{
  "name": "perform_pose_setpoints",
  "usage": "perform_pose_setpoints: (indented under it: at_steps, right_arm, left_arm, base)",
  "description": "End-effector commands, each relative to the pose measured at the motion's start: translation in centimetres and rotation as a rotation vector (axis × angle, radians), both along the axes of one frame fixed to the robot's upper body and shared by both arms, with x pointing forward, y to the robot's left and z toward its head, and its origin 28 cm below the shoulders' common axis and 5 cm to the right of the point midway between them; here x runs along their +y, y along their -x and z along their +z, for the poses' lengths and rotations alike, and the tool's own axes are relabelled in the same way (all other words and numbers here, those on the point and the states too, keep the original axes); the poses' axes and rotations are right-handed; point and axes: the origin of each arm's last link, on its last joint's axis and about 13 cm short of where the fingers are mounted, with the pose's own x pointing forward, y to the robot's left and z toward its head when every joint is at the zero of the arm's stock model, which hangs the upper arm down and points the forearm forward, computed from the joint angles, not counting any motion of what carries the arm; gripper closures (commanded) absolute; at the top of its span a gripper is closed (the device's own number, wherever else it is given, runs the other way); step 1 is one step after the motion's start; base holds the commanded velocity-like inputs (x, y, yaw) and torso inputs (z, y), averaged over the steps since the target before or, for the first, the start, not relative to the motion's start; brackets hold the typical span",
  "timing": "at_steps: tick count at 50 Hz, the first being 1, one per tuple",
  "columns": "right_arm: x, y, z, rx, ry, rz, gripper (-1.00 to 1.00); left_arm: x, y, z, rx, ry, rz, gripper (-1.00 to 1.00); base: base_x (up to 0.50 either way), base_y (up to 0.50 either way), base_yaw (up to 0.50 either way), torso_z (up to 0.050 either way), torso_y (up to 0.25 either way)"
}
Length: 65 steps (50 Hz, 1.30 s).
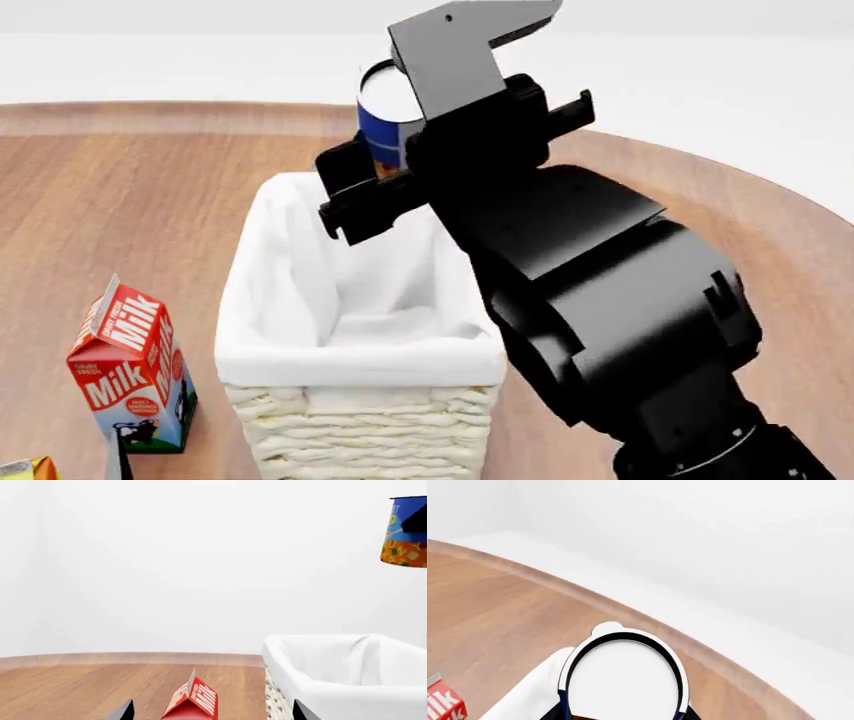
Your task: Pick up the alphabet soup, and put it in the basket.
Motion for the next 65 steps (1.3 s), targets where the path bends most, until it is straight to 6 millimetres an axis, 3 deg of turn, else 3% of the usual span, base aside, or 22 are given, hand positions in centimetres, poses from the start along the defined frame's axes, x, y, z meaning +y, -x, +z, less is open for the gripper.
perform_pose_setpoints:
  at_steps: [1,16,32,50,65]
  right_arm:
    - [1.7,-2.9,1.2,0.072,0.112,-0.047,1.00]
    - [3.0,-5.3,0.8,0.218,0.121,-0.060,1.00]
    - [3.5,-5.2,0.5,0.311,0.033,0.014,1.00]
    - [2.8,-5.5,1.5,0.291,0.001,-0.017,1.00]
    - [3.1,-5.4,1.2,0.297,0.006,-0.004,1.00]
  left_arm:
    - [-0.1,0.0,0.0,0.006,-0.002,-0.001,-1.00]
    - [0.0,-0.2,-0.2,0.008,-0.005,-0.002,-1.00]
    - [-0.2,-0.1,-0.1,0.006,-0.006,-0.011,-1.00]
    - [-0.1,-0.1,-0.1,0.006,-0.011,-0.006,-1.00]
    - [-0.2,0.0,0.0,-0.004,-0.015,0.001,-1.00]
  base:
    - [0.00,0.00,0.00,0.000,0.000]
    - [0.00,0.00,0.00,0.000,0.001]
    - [0.00,0.00,0.00,0.000,0.001]
    - [0.00,0.00,0.00,0.000,0.001]
    - [0.00,0.00,0.00,0.000,0.001]
